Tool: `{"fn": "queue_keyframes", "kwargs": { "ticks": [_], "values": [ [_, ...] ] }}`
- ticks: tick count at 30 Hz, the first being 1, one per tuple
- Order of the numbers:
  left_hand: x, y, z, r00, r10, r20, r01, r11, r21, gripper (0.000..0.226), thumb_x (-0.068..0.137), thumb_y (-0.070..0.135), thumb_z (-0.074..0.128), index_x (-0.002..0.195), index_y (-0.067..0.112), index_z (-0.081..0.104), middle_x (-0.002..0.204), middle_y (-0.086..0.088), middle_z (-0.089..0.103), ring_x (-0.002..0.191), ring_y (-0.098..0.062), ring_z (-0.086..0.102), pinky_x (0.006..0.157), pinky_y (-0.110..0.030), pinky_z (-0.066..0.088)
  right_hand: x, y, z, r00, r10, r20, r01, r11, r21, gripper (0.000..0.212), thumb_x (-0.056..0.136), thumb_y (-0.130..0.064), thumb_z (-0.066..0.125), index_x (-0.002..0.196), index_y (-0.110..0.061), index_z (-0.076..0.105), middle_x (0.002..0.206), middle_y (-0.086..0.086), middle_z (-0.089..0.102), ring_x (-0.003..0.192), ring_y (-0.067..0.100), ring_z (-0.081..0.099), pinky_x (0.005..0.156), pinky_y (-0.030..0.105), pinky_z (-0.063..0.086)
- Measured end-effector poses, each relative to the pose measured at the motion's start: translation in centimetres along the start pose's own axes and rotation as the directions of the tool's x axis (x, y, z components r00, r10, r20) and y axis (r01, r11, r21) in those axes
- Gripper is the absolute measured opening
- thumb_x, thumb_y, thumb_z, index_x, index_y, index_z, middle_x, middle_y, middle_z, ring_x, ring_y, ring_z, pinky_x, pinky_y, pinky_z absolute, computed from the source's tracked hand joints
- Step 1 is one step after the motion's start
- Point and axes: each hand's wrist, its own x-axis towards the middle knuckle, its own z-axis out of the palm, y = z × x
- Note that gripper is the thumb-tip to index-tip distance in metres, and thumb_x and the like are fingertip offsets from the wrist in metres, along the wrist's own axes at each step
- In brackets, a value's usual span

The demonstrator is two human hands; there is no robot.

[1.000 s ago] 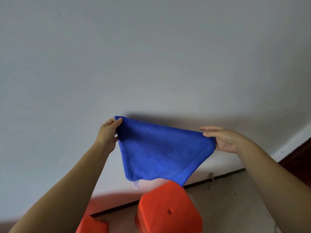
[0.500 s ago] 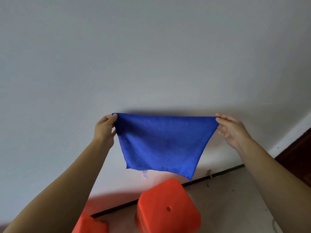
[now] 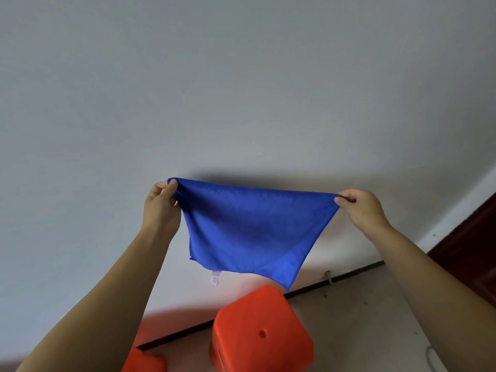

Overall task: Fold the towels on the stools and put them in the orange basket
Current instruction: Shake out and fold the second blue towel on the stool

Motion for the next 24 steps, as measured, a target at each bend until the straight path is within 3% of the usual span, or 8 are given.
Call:
{"fn": "queue_keyframes", "kwargs": {
  "ticks": [4,6,8,11,15,19,21,24],
  "values": [
    [0.1,-0.4,0.3,1.0,0.022,-0.021,-0.021,0.998,0.059,0.024,0.094,0.004,0.051,0.073,0.015,0.051,0.076,-0.003,0.054,0.07,-0.013,0.051,0.072,-0.024,0.04,0.3,0.4,-0.2,0.992,0.13,-0.006,-0.122,0.944,0.306,0.011,0.092,-0.016,0.056,0.095,-0.01,0.065,0.096,0.006,0.064,0.092,0.019,0.058,0.081,0.029,0.046],
    [-0.1,-0.7,0.5,1.0,0.023,-0.019,-0.021,0.995,0.095,0.025,0.093,0.001,0.051,0.073,0.015,0.052,0.075,-0.003,0.056,0.07,-0.013,0.054,0.071,-0.023,0.044,0.5,0.6,-0.1,0.966,0.243,0.089,-0.251,0.799,0.546,0.011,0.093,-0.015,0.055,0.095,-0.01,0.064,0.102,0.007,0.066,0.096,0.02,0.061,0.089,0.035,0.047],
    [-0.1,-1.6,0.5,1.0,0.004,-0.024,0.0,0.987,0.159,0.025,0.093,-0.001,0.05,0.073,0.014,0.051,0.075,-0.003,0.057,0.07,-0.013,0.055,0.07,-0.023,0.045,0.8,1.1,0.3,0.942,0.297,0.156,-0.323,0.676,0.663,0.011,0.094,-0.014,0.054,0.09,-0.01,0.063,0.098,0.006,0.067,0.091,0.02,0.064,0.084,0.035,0.051],
    [0.6,-3.7,-0.3,0.993,-0.074,-0.096,0.096,0.966,0.239,0.024,0.092,-0.001,0.052,0.072,0.014,0.048,0.072,-0.003,0.053,0.066,-0.014,0.051,0.067,-0.024,0.044,1.3,2.2,1.5,0.909,0.374,0.185,-0.395,0.633,0.666,0.013,0.095,-0.013,0.053,0.085,-0.013,0.062,0.092,0.003,0.066,0.084,0.017,0.064,0.074,0.032,0.052],
    [2.5,-6.9,-1.7,0.962,-0.175,-0.211,0.235,0.921,0.311,0.026,0.088,0.003,0.059,0.069,0.016,0.046,0.07,-0.002,0.051,0.065,-0.014,0.047,0.065,-0.024,0.041,2.6,4.3,3.5,0.861,0.454,0.228,-0.491,0.631,0.601,0.012,0.095,-0.014,0.052,0.086,-0.016,0.06,0.092,0.002,0.064,0.084,0.016,0.062,0.076,0.033,0.051],
    [3.3,-9.3,-2.2,0.939,-0.224,-0.261,0.289,0.926,0.243,0.029,0.089,-0.001,0.057,0.068,0.015,0.046,0.069,-0.001,0.049,0.063,-0.01,0.047,0.061,-0.018,0.042,3.0,5.5,4.8,0.846,0.475,0.243,-0.521,0.64,0.565,0.016,0.096,-0.014,0.05,0.083,-0.018,0.057,0.091,-0.001,0.063,0.082,0.011,0.06,0.07,0.026,0.047],
    [2.7,-10.2,-2.5,0.932,-0.248,-0.263,0.308,0.926,0.219,0.021,0.091,-0.002,0.054,0.076,0.012,0.051,0.072,-0.001,0.051,0.065,-0.01,0.05,0.062,-0.016,0.044,2.5,6.3,5.3,0.831,0.496,0.252,-0.545,0.634,0.549,0.018,0.096,-0.014,0.05,0.08,-0.019,0.055,0.088,-0.002,0.061,0.079,0.008,0.058,0.074,0.024,0.046],
    [1.2,-12.1,-4.5,0.927,-0.294,-0.234,0.345,0.912,0.221,0.019,0.092,-0.003,0.053,0.108,0.006,0.056,0.086,-0.003,0.058,0.083,-0.013,0.056,0.083,-0.021,0.044,1.1,8.3,5.9,0.793,0.548,0.265,-0.602,0.64,0.478,0.016,0.096,-0.02,0.052,0.08,-0.022,0.055,0.099,-0.003,0.06,0.094,0.009,0.055,0.086,0.03,0.038]
  ]
}}
